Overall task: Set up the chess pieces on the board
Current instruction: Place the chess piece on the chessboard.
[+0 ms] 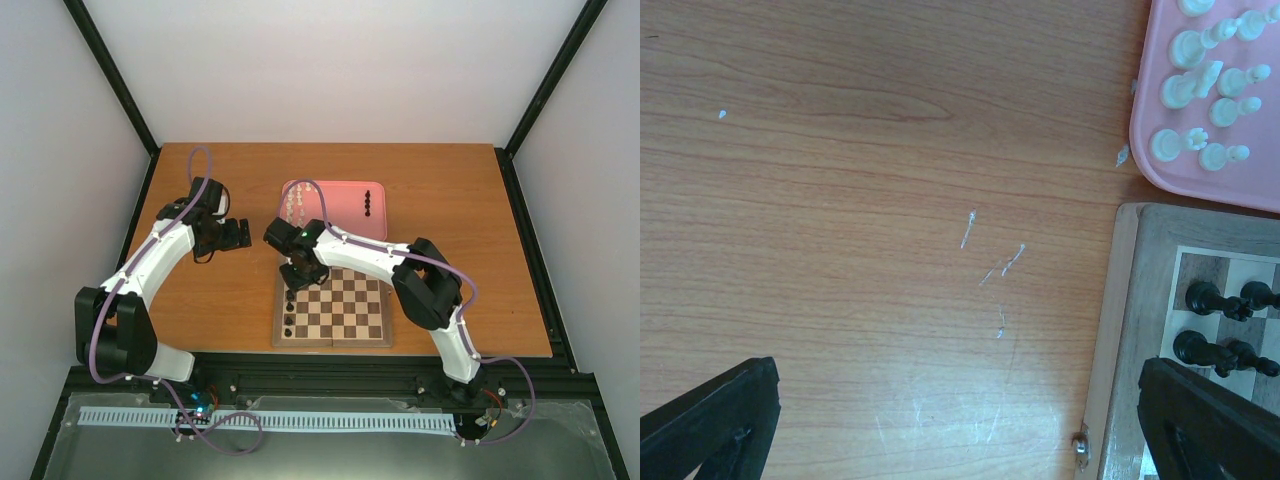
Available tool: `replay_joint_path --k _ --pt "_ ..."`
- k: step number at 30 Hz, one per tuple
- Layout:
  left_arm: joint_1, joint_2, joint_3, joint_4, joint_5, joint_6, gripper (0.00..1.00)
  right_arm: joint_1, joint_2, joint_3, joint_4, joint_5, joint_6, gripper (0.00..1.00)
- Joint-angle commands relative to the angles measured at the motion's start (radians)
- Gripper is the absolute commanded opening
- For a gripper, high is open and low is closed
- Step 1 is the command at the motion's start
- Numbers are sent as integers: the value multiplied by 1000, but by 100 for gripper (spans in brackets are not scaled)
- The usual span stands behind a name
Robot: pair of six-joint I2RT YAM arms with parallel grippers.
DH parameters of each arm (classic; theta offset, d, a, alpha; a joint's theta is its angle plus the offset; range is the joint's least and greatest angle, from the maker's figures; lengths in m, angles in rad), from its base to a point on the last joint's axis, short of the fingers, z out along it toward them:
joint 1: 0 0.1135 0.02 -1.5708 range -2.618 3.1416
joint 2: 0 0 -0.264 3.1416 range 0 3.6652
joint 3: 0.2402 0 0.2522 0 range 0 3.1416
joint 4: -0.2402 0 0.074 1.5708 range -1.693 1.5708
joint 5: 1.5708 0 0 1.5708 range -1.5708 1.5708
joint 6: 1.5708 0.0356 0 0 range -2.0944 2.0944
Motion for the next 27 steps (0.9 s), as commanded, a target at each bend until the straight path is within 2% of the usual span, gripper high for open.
replay_joint_path --k 1,27 --pt "3 1 9 14 -6 3 100 9 19 35 -8 23 -12 7" --pt "3 9 3 21 3 2 100 8 42 66 -27 35 -13 16"
